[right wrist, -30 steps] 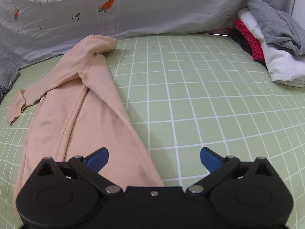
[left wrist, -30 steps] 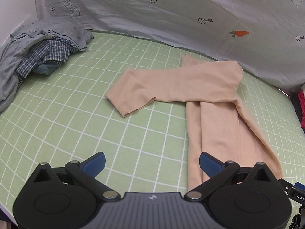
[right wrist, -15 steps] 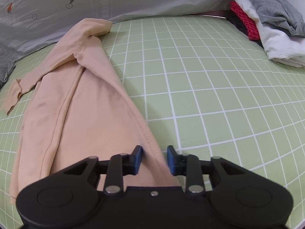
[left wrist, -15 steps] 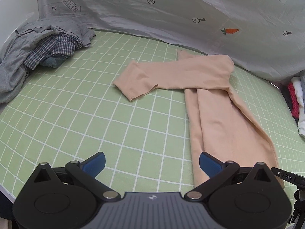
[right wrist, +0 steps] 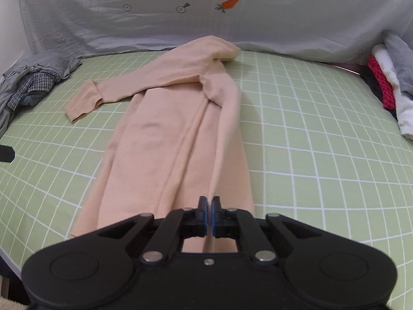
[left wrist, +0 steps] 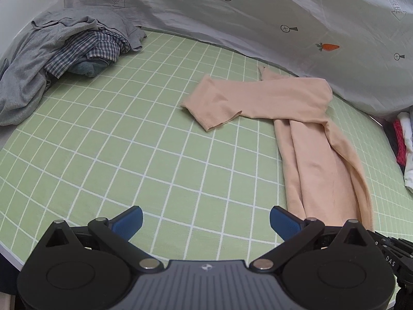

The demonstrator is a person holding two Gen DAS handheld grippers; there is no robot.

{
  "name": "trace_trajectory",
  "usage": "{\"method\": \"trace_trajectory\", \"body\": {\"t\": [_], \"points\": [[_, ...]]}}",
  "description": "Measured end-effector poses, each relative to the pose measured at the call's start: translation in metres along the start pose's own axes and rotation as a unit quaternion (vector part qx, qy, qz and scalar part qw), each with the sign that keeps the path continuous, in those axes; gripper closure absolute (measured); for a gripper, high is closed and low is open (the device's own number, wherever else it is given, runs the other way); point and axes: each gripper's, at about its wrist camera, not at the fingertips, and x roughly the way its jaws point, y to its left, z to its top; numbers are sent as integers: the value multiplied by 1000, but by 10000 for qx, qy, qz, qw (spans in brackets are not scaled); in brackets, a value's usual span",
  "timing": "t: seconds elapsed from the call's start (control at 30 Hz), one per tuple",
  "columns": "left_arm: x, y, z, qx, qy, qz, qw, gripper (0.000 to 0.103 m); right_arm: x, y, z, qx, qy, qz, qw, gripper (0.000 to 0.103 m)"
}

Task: Fold clothes

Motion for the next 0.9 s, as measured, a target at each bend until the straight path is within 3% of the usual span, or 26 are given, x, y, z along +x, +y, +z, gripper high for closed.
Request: {"method": "trace_trajectory", "body": {"t": [0.23,0.33,0.5,0.57,0.67,0.77,0.9], "points": [[4,23,7,54,63,4,10000,0,27,22,-9,533,471,170,9973,98],[5,34,10,55,85,10,9999,0,28,22,-11,791,466,182,9956,91],[12,36,19,-226,65,-146,9996,0,24,20,-6,1038,443,177,9934,68],[15,34,23,-362,44,-230,9991,0,20,15,-1,1042,325,227,9938,65],[20,30,29,-539,22,-321,9980,0,14,7,15,944,130,201,9952,46],[27,22,36,-686,2,-312,9972,0,13,1,33,686,-46,61,9976,43],[38,18,49,-824,-74,-190,9964,0,23,-7,57,466,-219,-46,9987,26]]}}
